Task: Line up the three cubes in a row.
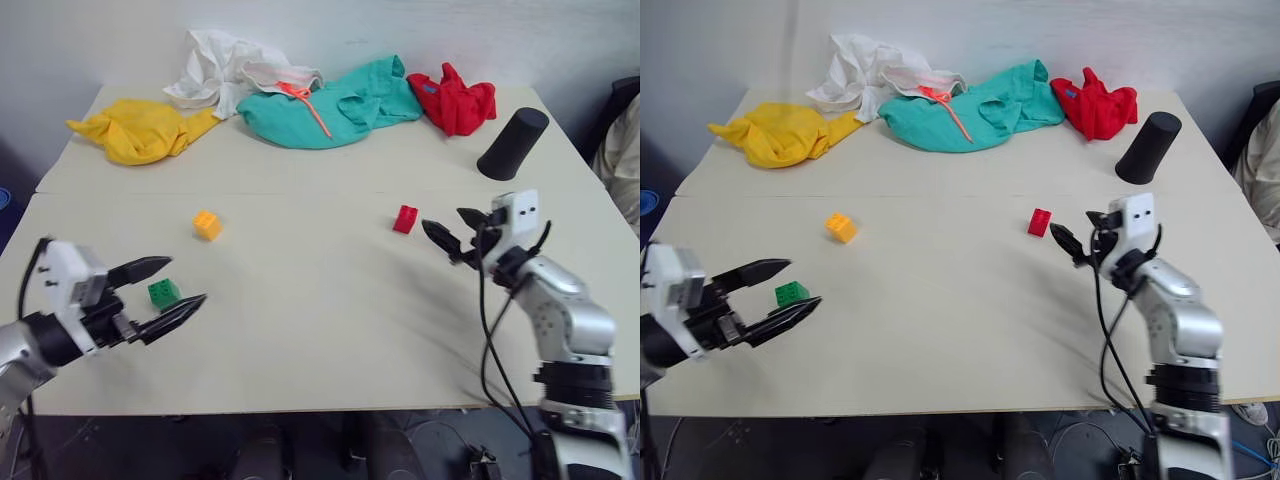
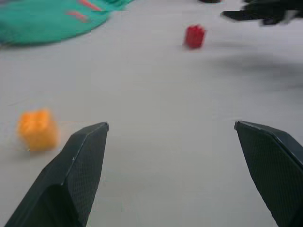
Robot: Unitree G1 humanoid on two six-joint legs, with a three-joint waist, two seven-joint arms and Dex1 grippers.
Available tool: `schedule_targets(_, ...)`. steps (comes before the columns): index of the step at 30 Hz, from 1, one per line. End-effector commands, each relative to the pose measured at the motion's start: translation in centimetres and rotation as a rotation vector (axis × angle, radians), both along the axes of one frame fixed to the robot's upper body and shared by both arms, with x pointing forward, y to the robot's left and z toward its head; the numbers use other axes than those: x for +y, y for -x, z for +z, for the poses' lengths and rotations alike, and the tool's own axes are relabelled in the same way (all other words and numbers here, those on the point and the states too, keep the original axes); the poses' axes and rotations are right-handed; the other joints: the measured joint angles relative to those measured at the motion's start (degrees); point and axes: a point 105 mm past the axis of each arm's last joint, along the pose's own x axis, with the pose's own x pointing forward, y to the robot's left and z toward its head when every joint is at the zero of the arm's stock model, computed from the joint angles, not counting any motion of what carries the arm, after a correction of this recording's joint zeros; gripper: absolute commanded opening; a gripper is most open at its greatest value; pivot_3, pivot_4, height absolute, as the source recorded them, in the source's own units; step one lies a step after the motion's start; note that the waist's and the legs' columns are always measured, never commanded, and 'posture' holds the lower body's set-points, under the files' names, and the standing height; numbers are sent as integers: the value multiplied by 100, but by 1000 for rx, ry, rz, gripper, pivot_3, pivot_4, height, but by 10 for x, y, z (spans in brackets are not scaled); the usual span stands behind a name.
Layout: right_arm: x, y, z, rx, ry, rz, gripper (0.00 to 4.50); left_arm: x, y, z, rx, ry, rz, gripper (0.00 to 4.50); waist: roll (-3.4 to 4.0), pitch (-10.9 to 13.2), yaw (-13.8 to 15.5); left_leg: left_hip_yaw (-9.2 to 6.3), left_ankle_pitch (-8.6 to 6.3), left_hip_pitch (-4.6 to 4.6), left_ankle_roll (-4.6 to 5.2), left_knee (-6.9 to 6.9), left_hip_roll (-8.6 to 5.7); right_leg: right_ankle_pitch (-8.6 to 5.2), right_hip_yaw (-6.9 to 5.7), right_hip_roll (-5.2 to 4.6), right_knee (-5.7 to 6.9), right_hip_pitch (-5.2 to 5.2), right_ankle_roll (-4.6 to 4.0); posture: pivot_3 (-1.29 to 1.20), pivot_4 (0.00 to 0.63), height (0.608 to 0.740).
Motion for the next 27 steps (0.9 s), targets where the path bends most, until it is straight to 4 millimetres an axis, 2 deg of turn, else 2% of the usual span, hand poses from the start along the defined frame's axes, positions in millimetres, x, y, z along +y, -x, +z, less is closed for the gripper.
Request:
schedule_targets(1, 13, -7, 25, -74, -11, -155, 4500, -26, 0, 21, -16, 23, -147, 4487, 1, 1, -7, 1, 1, 1, -1, 0, 0, 0, 2, 3, 5, 0, 0, 0, 150, 740)
schedule_targets(3, 24, -15, 17, -31, -22, -182, 4500, -38, 0, 28, -14, 5, -233, 4487, 1, 1, 1, 1, 2, 0, -2, 0, 1, 0, 4, 10, 3, 0, 0, 0, 150, 740)
schedule_targets(6, 34, -24, 14, -33, -5, -222, 4500, -46, -3, 30, -16, -37, -281, 4487, 1, 1, 3, 1, 2, -2, -2, -2, -1, 0, 5, 18, -2, 0, 0, 0, 150, 740)
schedule_targets(13, 31, -41, 0, 8, 63, -321, 4500, -49, -8, 31, -21, -58, -309, 4487, 1, 1, 3, 3, 4, -5, -1, -1, 0, 0, 9, 26, -4, 0, 0, 0, 150, 740)
schedule_targets(19, 56, -53, -15, 54, 48, -232, 4500, -51, -9, 31, -36, -79, -325, 4487, 2, 1, -41, 4, 6, -2, -5, -2, 6, -1, 11, 32, -3, 0, 0, 0, 150, 740)
schedule_targets(23, 50, -61, -19, 65, 72, -289, 4500, -51, -10, 32, -51, -89, -321, 4487, 2, 2, -42, 3, 6, -3, -5, -2, 5, -1, 11, 30, -3, 0, 0, 0, 150, 740)
schedule_targets(26, 51, -65, -18, 64, 75, -292, 3872, -50, -11, 32, -59, -95, -314, 4500, 2, 2, -42, 1, 7, -4, -4, -1, 5, -1, 12, 30, -3, 0, 0, 0, 150, 740)
schedule_targets(27, 52, -65, -18, 62, 79, -290, 3524, -50, -11, 32, -59, -96, -313, 4500, 2, 2, -43, 1, 7, -4, -4, -1, 5, -1, 12, 30, -3, 0, 0, 0, 150, 740)
